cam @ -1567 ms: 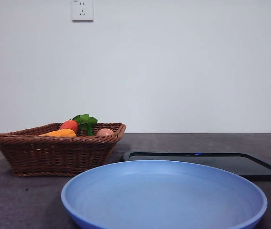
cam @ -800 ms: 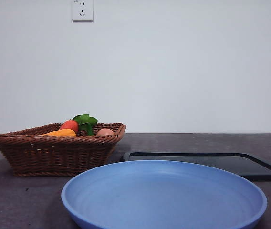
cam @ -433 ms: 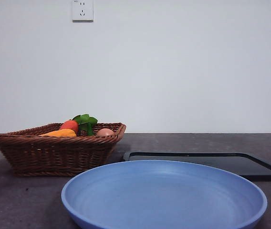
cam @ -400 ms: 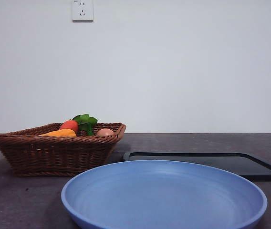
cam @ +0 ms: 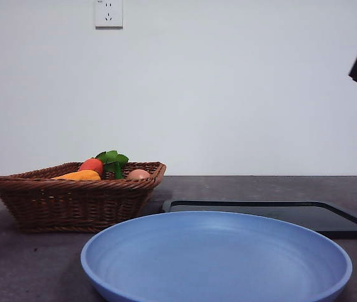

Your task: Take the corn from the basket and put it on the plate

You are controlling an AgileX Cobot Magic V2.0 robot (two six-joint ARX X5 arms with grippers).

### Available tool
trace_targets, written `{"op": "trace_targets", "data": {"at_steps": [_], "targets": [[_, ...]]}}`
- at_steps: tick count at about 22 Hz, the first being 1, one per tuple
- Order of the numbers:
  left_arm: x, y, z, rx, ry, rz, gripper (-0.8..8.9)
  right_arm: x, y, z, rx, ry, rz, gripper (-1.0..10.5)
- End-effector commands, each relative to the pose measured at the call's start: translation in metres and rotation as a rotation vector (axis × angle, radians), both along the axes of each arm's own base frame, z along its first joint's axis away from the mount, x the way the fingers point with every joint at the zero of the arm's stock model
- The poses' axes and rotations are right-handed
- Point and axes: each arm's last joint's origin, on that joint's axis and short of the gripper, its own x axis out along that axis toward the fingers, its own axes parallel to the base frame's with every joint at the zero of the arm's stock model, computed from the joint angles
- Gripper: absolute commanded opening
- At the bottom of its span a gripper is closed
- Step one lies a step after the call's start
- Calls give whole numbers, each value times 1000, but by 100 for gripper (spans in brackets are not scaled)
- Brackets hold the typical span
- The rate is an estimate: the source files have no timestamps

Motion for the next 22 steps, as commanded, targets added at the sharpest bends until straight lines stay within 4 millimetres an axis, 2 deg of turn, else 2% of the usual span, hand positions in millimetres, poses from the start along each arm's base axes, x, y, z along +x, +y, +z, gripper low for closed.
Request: {"op": "trace_targets", "data": {"at_steps": [1, 3, 11, 18, 22], "targets": [[2, -1, 5, 4, -26, -19, 317, 4, 2, 5, 10, -20, -4, 200], [3, -1, 4, 5, -21, -19, 380, 6, 3, 5, 14, -17, -9, 273], [7, -1, 5, 3, -19, -17, 378, 24, 9, -7, 7, 52, -22, 277], [8, -1, 5, 2, -25, -17, 378, 70, 25, -55, -48, 226, -14, 276], [8, -1, 5, 2, -25, -17, 378, 88, 39, -85, -78, 301, 19, 265]]}}
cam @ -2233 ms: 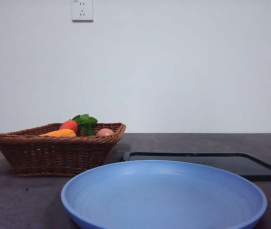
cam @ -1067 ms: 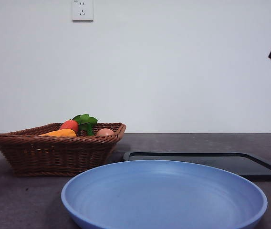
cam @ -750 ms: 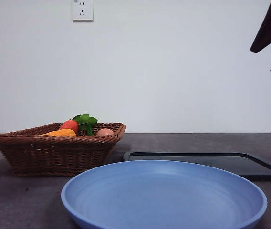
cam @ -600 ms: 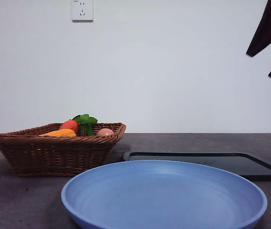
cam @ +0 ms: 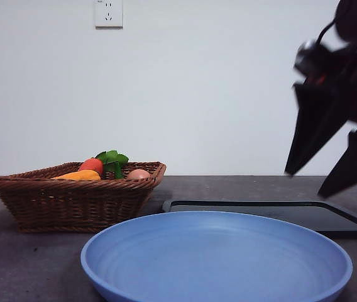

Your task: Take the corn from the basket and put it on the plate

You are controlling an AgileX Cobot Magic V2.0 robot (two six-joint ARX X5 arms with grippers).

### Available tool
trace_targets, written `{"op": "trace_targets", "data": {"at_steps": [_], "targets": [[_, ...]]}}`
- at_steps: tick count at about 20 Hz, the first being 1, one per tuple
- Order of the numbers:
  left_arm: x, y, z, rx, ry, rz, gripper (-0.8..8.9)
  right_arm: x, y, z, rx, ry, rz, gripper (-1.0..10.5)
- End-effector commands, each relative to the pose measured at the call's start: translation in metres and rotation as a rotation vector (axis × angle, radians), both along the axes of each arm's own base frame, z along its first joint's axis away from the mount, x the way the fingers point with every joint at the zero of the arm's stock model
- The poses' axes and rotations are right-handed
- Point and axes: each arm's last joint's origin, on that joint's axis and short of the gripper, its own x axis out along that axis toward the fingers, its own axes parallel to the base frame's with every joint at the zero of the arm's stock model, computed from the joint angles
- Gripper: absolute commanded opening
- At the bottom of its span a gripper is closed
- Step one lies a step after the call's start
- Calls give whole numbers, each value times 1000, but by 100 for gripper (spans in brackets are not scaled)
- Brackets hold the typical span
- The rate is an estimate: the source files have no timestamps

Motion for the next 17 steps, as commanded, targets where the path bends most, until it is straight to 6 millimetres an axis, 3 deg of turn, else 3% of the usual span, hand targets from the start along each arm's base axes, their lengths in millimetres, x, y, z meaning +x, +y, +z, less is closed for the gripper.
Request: {"op": "trace_targets", "data": {"at_steps": [1, 5, 8, 12, 17], "targets": [[1, -1, 6, 0, -31, -15, 378, 10, 9, -11, -9, 29, 13, 264], [1, -1, 6, 0, -31, -15, 378, 15, 20, -33, -33, 85, 49, 260], [1, -1, 6, 0, -31, -15, 378, 17, 26, -43, -43, 110, 68, 177], [1, -1, 7, 0, -34, -15, 378, 16, 30, -46, -49, 105, 96, 10], [5, -1, 6, 3, -35, -12, 376, 16, 30, -45, -48, 104, 99, 1]]}}
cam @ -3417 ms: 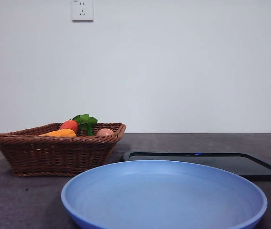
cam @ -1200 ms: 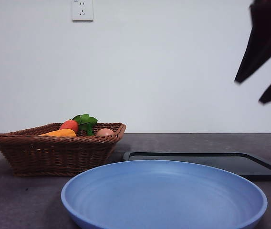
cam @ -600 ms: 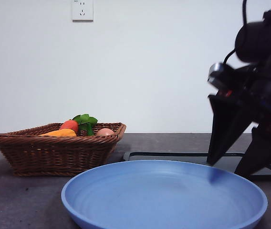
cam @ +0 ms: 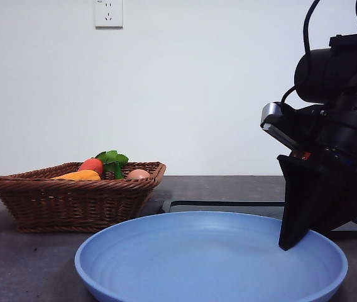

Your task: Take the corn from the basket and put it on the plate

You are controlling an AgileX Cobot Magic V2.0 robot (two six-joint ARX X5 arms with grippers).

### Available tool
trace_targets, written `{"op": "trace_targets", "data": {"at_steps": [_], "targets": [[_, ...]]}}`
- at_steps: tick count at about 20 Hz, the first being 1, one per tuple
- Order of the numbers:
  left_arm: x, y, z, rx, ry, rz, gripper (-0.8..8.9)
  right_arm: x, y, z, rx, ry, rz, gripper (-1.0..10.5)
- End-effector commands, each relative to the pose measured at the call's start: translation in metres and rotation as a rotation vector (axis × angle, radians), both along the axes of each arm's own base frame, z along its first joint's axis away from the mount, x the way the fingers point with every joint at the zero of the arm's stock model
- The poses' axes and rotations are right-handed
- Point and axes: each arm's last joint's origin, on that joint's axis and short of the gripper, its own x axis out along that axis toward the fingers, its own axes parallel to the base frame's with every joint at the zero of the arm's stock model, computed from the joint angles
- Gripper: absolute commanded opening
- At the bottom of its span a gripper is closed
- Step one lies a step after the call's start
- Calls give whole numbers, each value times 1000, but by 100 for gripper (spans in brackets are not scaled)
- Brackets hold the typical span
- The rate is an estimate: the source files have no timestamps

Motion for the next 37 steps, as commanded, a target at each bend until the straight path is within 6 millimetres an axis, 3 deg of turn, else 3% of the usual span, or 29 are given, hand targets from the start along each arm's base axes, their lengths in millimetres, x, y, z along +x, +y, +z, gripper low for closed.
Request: {"op": "trace_targets", "data": {"at_steps": [1, 5, 9, 12, 17, 22, 27, 37], "targets": [[6, -1, 7, 10, -38, -5, 376, 2, 3, 3, 5, -10, 16, 1], [21, -5, 21, 92, -60, 46, 376, -12, -3, 29, 43, -42, 39, 1], [55, -21, 37, 203, -73, 64, 376, -36, -14, 69, 81, -142, 35, 1], [87, -42, 37, 346, -51, 69, 376, -58, -24, 94, 111, -205, 25, 1], [143, -74, 19, 556, 13, 86, 376, -90, -37, 123, 173, -305, -11, 1], [188, -102, -22, 652, 101, 52, 362, -111, -46, 139, 227, -387, -45, 1], [205, -112, -57, 747, 130, 56, 362, -116, -49, 139, 204, -382, -64, 1], [214, -121, -83, 768, 165, 32, 361, -115, -49, 139, 203, -382, -64, 1]]}}
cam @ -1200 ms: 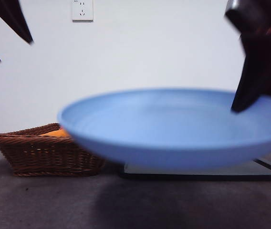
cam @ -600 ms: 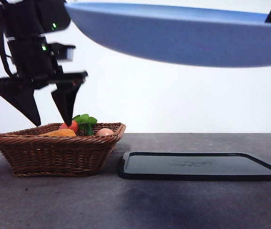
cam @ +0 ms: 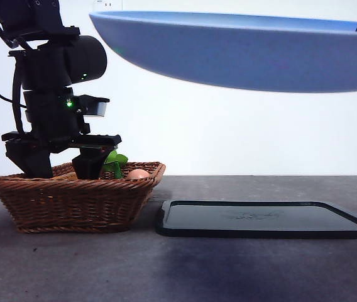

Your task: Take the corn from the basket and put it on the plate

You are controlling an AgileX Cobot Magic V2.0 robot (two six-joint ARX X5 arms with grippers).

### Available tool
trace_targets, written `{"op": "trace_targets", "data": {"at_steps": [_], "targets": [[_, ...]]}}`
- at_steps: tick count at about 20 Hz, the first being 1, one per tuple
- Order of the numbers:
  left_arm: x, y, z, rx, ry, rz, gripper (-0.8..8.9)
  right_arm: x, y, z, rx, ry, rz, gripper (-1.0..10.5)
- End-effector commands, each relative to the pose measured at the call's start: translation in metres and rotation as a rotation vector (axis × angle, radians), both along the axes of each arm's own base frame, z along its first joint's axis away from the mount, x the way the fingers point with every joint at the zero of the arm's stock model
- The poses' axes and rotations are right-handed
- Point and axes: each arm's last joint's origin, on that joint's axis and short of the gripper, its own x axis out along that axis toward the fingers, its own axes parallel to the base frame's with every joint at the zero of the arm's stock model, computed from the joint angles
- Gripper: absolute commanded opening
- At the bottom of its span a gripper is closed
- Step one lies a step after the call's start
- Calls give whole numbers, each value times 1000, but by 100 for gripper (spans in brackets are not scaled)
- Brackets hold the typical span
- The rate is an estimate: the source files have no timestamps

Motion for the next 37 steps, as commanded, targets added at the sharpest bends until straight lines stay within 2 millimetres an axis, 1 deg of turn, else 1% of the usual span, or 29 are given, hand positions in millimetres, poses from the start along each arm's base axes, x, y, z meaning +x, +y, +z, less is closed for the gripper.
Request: {"op": "trace_targets", "data": {"at_steps": [1, 6, 7, 9, 11, 13, 16, 18, 20, 22, 24, 28, 34, 37], "targets": [[4, -6, -1, 2, -17, -12, 353, 1, 1, 5, 15, -11, -1, 1], [3, -7, -1, -2, -10, 0, 175, 1, 1, 5, 10, -13, -6, 1], [3, -6, -1, -4, -11, 3, 157, 2, 1, 5, 2, -16, -13, 1], [4, -7, 0, -6, -13, 4, 153, 2, 1, 5, -4, -19, -20, 1], [4, -7, 6, -9, -17, 7, 153, 2, 0, 4, -23, -26, -40, 1], [4, -7, 22, -31, -54, 6, 153, 4, 0, 3, -41, -22, -62, 1], [-6, -7, 60, -86, -151, -7, 153, 14, 2, -3, -112, -9, -114, 1], [-20, -5, 87, -138, -207, -30, 153, 29, 7, -10, -134, 7, -129, 1], [-38, -9, 109, -256, -220, -82, 153, 47, 14, -18, -135, 23, -139, 1], [-55, -21, 122, -385, -193, -184, 153, 65, 20, -29, -131, 45, -158, 1], [-70, -42, 124, -462, -139, -294, 153, 80, 24, -38, -104, 68, -173, 1], [-89, -78, 114, -450, -98, -436, 153, 97, 20, -44, -27, 100, -206, 1], [-97, -116, 76, -349, -12, -611, 153, 99, 17, -44, 36, 129, -176, 1], [-101, -126, 67, -322, 7, -666, 157, 98, 17, -44, 43, 135, -167, 1]]}}
